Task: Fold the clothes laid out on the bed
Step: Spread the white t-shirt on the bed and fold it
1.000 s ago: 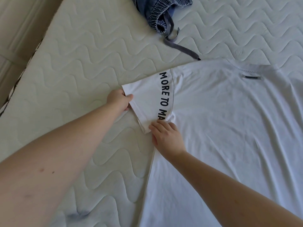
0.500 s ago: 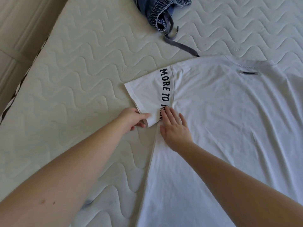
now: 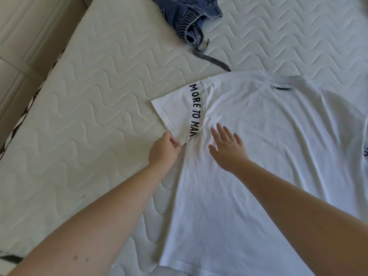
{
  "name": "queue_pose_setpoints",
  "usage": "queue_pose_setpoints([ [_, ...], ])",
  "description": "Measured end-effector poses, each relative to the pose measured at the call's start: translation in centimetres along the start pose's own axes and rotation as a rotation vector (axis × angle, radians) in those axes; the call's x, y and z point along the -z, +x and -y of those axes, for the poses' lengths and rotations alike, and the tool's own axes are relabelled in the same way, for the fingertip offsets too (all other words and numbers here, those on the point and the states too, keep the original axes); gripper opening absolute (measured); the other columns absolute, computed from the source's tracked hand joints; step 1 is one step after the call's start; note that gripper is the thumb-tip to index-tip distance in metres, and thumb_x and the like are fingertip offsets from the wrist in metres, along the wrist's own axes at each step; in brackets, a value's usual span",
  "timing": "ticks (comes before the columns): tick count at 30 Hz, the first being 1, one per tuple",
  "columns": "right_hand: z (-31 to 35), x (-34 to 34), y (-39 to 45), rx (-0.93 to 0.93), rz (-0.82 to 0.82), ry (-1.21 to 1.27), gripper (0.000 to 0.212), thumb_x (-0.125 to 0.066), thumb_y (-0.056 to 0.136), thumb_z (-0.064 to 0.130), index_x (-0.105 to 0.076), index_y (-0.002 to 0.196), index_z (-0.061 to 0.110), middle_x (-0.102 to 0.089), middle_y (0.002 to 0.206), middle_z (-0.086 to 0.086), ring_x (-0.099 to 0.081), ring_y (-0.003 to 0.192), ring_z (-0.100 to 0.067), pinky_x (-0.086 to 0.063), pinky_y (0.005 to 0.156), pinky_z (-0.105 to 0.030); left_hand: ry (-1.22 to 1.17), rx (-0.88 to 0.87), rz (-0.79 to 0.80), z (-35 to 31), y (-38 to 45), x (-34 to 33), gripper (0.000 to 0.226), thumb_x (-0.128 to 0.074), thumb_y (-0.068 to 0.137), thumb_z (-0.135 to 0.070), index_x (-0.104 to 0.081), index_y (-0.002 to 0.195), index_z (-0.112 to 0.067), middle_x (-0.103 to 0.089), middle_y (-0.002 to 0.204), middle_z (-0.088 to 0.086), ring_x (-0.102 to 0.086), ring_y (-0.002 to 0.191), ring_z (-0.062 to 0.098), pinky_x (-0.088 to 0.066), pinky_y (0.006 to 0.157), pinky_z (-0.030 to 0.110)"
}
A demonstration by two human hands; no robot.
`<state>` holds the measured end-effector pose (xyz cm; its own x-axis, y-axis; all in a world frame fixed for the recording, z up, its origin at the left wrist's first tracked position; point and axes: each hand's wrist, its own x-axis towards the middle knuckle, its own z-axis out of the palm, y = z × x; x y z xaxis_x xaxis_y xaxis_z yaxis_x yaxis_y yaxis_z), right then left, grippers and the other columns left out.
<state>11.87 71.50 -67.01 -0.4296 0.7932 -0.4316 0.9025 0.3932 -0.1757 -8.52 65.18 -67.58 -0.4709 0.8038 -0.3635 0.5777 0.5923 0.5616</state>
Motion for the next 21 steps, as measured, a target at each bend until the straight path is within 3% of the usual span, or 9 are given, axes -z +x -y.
queue_pose_setpoints([
  [3, -3.4, 1.5, -3.2, -0.073, -0.011, -0.043, 0.062, -0.019, 0.103, 0.047, 0.003, 0.156, 0.026, 0.013, 0.163, 0.005, 0.011, 0.15, -0.015, 0.003, 0.122, -0.039, 0.099, -0.212, 0.028, -1.8, -1.5, 0.7, 0.011, -0.058, 0.091, -0.029, -0.055, 0.094, -0.02, -0.063, 0.085, -0.003, -0.059, 0.077, 0.021, -0.046, 0.063, 0.034],
  [5, -5.7, 2.5, -5.0, -0.119, -0.006, -0.065, 0.061, -0.02, 0.103, 0.048, 0.002, 0.156, 0.026, 0.011, 0.164, 0.005, 0.01, 0.15, -0.015, 0.003, 0.122, -0.038, 0.196, -0.34, 0.071, -3.4, -2.3, 0.9, 0.017, -0.056, 0.092, -0.027, -0.058, 0.106, -0.017, -0.063, 0.098, 0.001, -0.06, 0.088, 0.024, -0.049, 0.072, 0.037],
  [12, -14.0, 2.6, -8.0, -0.242, -0.059, -0.036, 0.062, -0.022, 0.103, 0.048, 0.0, 0.156, 0.027, 0.007, 0.164, 0.003, 0.008, 0.151, -0.017, 0.003, 0.121, -0.039, 0.45, -0.705, 0.146, -9.8, -4.0, -2.2, 0.042, -0.053, 0.095, -0.027, -0.052, 0.136, -0.018, -0.054, 0.136, 0.002, -0.046, 0.128, 0.021, -0.036, 0.1, 0.036],
  [21, -28.3, 0.8, -14.7, -0.355, -0.099, 0.091, 0.063, -0.026, 0.102, 0.048, -0.003, 0.157, 0.027, 0.002, 0.165, 0.003, 0.004, 0.151, -0.017, 0.0, 0.122, -0.04, 0.612, -0.839, 0.28, -20.7, -9.5, -16.9, 0.057, -0.044, 0.097, -0.033, -0.029, 0.152, -0.025, -0.028, 0.158, 0.003, -0.022, 0.145, 0.019, -0.026, 0.111, 0.035],
])
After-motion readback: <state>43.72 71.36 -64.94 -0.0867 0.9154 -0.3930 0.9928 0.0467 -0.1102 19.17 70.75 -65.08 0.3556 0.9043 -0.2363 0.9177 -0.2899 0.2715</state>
